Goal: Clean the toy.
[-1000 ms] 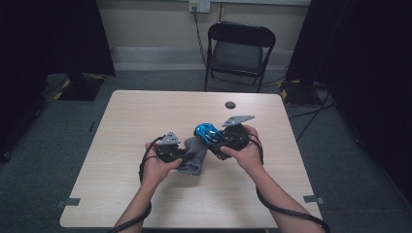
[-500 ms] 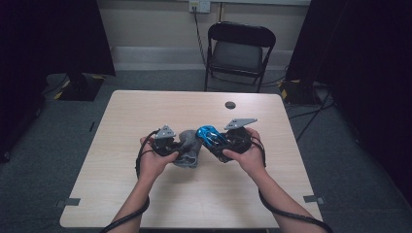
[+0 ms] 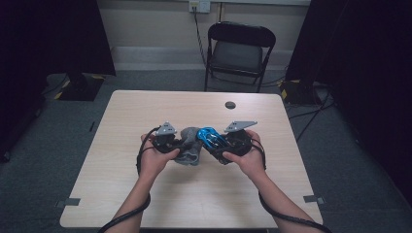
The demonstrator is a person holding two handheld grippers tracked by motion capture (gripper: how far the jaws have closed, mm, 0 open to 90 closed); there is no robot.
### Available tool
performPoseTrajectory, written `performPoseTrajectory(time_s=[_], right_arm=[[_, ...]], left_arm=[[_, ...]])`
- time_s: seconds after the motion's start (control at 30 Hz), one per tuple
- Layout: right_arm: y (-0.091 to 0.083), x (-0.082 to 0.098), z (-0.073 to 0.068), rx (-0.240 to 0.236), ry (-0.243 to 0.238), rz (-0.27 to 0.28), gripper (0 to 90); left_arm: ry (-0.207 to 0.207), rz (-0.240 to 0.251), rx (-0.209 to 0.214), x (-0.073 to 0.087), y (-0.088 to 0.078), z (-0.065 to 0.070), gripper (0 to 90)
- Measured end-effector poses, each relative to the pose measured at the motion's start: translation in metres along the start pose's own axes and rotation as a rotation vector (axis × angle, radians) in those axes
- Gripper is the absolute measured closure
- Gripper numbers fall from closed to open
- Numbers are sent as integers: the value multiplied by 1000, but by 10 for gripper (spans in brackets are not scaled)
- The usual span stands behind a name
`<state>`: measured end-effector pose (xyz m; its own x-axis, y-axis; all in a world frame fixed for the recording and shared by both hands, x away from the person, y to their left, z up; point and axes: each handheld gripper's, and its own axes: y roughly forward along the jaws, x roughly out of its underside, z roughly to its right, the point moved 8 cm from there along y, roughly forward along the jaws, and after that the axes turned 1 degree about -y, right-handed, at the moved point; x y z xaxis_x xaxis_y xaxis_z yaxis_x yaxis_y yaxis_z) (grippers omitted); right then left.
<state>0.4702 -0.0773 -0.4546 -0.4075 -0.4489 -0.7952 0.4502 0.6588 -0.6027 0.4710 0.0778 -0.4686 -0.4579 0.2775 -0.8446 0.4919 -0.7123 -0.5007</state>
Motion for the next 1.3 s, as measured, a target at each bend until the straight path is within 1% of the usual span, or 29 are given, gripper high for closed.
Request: performPoseTrajectory(time_s=[0.03, 0.13, 0.17, 0.27, 0.3, 0.37, 0.4, 0.53, 0.57, 0.63, 0.77, 0.8, 0.9, 0.93, 1.0, 1.03, 1.1, 1.3], right_arm=[[0, 0, -1, 1, -2, 1, 282], [0, -1, -1, 6, -10, -1, 281], [-1, -1, -1, 5, -10, 2, 282], [-2, -2, -1, 5, -9, 2, 282], [-2, -2, -1, 2, -7, 3, 282], [-2, -2, -1, 1, -3, 8, 282], [-2, -2, -1, -2, -1, 7, 282], [0, -2, 1, 3, 7, 5, 281], [0, -2, 1, 3, 8, 3, 282], [1, -2, 4, 5, 11, 2, 282], [3, -4, 7, 10, 18, 0, 282], [3, -4, 7, 13, 16, 2, 282], [2, -5, 8, 21, 23, 1, 282], [2, -5, 8, 21, 23, 1, 282], [2, -5, 10, 23, 27, -3, 282], [2, -6, 11, 28, 29, -5, 282], [3, -7, 13, 27, 28, -8, 282], [1, -9, 15, 36, 50, -2, 282]], left_arm=[[1, 7, 5, -2, 1, 3, 754], [4, 9, 7, -5, 2, 6, 754], [-13, 16, 18, -5, 3, 7, 755], [-14, 21, 19, -5, 4, 8, 755], [-13, 24, 32, -5, 5, 10, 754], [-15, 19, 44, -4, 8, 12, 755], [-9, 19, 47, -4, 10, 14, 755], [-2, 17, 49, -4, 12, 15, 755], [-6, 19, 54, -3, 14, 15, 755], [0, 14, 59, -3, 17, 17, 755], [6, 7, 83, -2, 22, 24, 755], [6, 7, 83, -2, 22, 24, 754], [15, 5, 99, -2, 27, 32, 754], [15, 5, 99, -2, 27, 32, 754], [15, 5, 104, -1, 30, 36, 754], [17, 0, 116, 0, 32, 41, 754], [25, -4, 124, 1, 34, 45, 754], [33, -2, 148, 3, 37, 55, 753]])
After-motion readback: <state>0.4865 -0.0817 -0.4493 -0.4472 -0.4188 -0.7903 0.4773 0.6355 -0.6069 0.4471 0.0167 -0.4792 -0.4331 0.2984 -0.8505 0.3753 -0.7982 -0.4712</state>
